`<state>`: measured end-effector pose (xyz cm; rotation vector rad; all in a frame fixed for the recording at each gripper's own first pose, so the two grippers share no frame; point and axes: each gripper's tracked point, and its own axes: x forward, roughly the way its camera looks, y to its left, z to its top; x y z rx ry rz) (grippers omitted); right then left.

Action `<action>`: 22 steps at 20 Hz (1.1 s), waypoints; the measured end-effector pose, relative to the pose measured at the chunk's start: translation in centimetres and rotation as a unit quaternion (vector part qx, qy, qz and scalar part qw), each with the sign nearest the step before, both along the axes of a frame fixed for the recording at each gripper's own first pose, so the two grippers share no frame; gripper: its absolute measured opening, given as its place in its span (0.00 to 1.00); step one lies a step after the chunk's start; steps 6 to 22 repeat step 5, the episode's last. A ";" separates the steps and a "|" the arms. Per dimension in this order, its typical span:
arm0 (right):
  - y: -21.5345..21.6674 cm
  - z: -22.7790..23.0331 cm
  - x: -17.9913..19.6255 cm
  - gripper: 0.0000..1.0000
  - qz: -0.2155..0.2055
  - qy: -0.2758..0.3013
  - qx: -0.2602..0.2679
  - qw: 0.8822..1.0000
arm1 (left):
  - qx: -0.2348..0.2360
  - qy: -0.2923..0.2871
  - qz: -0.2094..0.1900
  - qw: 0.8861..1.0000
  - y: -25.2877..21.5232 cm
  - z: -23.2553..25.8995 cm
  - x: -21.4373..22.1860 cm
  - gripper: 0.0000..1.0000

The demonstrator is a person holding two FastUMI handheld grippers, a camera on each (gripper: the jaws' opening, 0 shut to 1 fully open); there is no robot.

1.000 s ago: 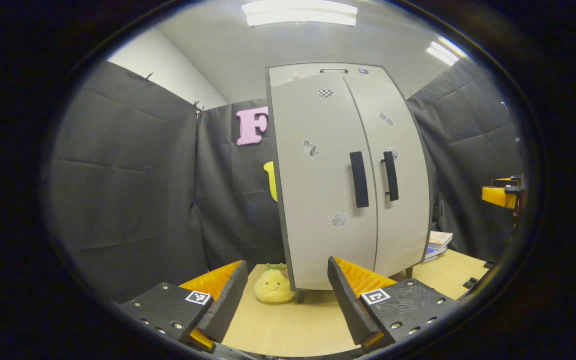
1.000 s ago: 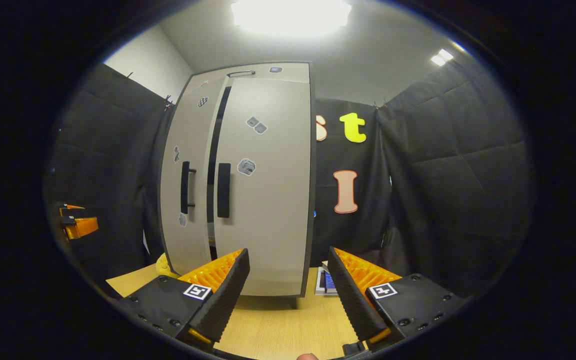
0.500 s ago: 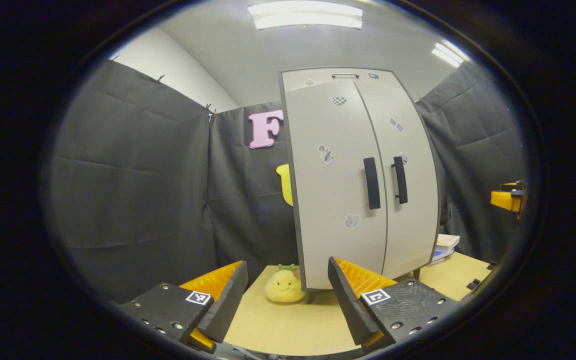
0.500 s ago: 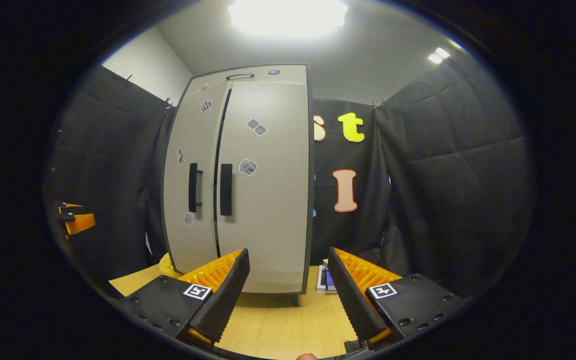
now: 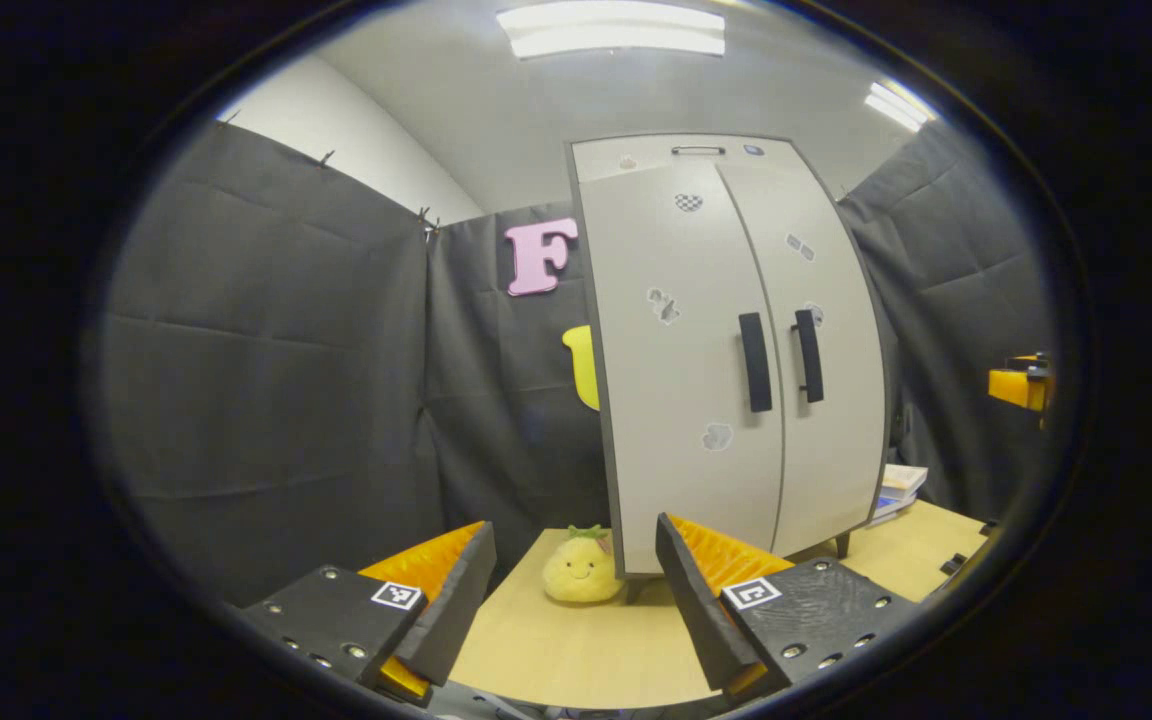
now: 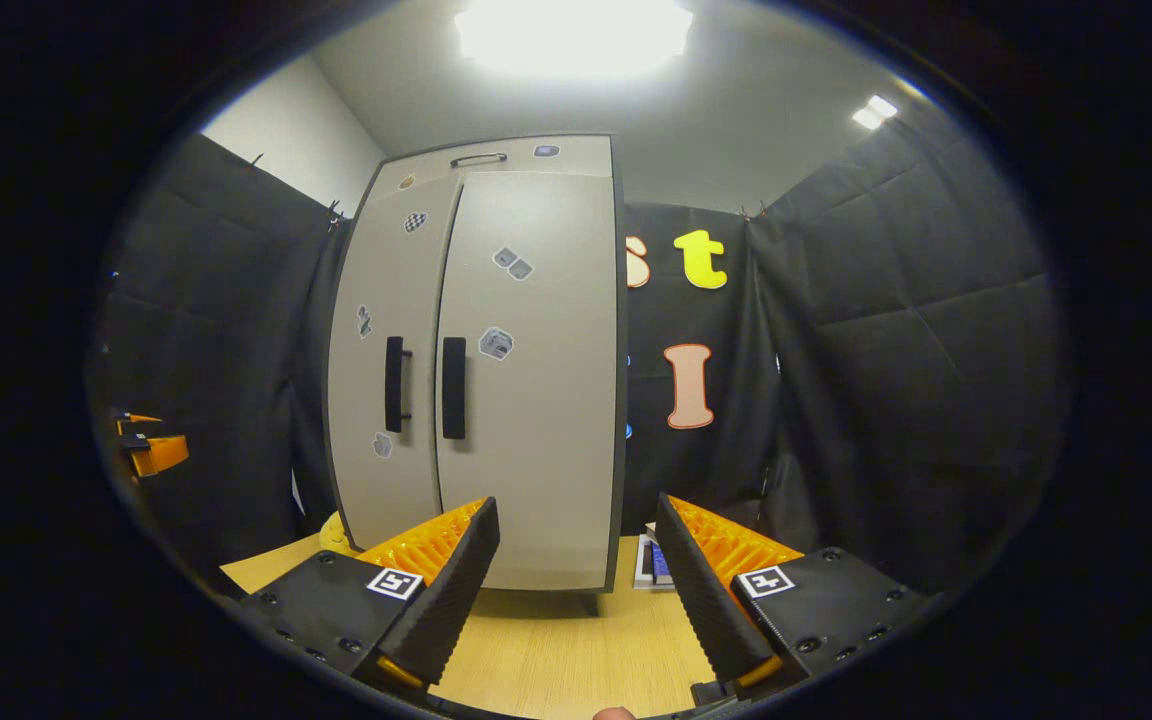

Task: Grab one shoe with the right hand and put it into the shoe cabinet, grab the other shoe with the left hand and put it into the shoe cabinet; then close the right door with the right hand and the left door with the left hand.

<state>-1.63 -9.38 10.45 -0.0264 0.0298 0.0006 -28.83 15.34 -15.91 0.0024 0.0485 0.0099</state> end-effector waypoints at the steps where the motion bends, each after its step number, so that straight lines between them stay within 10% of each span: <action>1: 0.1 0.0 -0.1 0.98 0.000 0.000 0.000 1.000 | 0.000 0.000 0.001 1.000 0.2 -0.1 -0.1 0.93; 22: 0.2 0.0 0.0 0.98 -0.002 0.001 0.000 1.000 | 0.002 -0.002 0.006 1.000 0.6 0.0 0.1 0.92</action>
